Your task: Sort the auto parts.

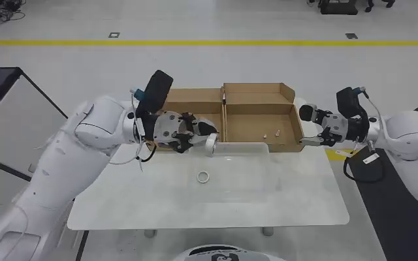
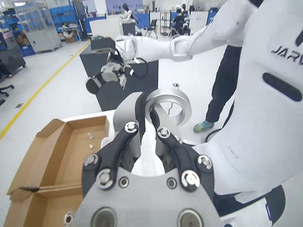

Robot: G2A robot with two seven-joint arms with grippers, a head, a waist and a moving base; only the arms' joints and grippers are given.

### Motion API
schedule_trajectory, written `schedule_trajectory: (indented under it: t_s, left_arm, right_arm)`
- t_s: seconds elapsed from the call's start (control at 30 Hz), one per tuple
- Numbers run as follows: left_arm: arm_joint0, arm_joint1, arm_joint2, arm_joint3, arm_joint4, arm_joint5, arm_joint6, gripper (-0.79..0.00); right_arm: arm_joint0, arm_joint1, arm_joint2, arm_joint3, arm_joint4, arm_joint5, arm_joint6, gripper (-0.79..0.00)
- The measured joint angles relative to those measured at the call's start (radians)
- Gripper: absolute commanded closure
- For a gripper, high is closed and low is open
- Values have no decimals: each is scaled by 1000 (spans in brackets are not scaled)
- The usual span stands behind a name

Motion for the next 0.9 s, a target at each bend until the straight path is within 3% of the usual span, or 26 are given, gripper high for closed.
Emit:
schedule_trajectory:
  t_s: [0.4, 0.9]
  left_arm:
    - [66, -24, -89, -84, -158, 0, 42, 0]
    - [66, -24, -89, -84, -157, 0, 41, 0]
  right_arm:
    - [0, 0, 0, 0, 0, 0, 0, -785]
    - [0, 0, 0, 0, 0, 0, 0, -785]
